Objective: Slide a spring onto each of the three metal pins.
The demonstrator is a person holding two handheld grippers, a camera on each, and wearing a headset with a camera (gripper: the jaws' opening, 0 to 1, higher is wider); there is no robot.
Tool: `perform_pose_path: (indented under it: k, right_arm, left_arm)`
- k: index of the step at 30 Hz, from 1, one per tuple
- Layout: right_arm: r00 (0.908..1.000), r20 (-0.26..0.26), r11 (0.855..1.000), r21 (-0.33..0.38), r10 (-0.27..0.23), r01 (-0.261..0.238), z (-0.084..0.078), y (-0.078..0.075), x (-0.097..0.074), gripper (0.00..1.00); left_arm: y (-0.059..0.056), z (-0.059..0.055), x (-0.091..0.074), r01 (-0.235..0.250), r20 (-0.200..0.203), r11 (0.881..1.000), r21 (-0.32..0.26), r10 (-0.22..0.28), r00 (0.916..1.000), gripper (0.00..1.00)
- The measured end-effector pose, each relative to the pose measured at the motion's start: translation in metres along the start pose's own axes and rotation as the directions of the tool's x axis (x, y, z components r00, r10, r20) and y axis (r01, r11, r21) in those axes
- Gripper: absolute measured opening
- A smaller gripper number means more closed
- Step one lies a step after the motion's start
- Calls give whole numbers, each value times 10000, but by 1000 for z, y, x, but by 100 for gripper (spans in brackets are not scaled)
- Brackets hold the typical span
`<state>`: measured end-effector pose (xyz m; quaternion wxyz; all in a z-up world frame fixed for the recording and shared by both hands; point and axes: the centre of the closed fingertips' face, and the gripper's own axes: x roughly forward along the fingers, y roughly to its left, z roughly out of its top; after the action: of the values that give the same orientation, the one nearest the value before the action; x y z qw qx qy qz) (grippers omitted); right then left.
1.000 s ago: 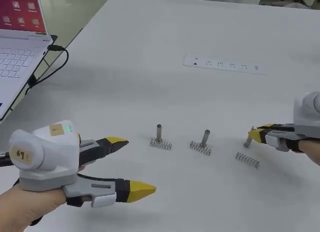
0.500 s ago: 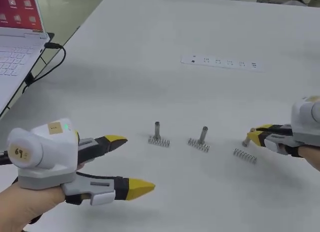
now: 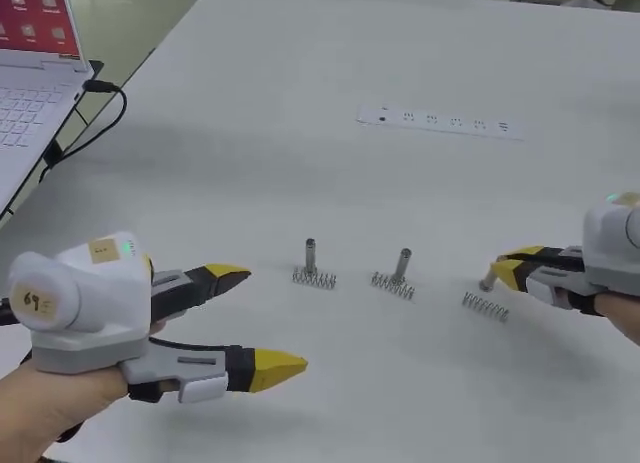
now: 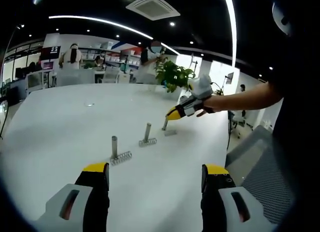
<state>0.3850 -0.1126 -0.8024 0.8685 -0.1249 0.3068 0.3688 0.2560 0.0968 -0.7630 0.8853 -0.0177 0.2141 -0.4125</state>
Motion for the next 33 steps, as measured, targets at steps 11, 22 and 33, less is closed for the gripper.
perform_pose_path:
  k: [11, 22, 33]
  right_arm:
    - [10000, 44, 9999, 71, 80, -81, 1, 1, -3, 13]
    - [9998, 185, 9994, 332, -7, 0, 0, -1, -9, 21]
    - [9986, 503, 9978, 649, -131, 99, 3, -2, -12, 31]
  left_arm:
    - [1, 3, 1, 17, 32, 10000, 21, -17, 10000, 72]
    - [0, 6, 2, 25, 46, 10000, 66, -25, 10000, 72]
    - [4, 9, 2, -15, -27, 9999, 172, 16, 10000, 72]
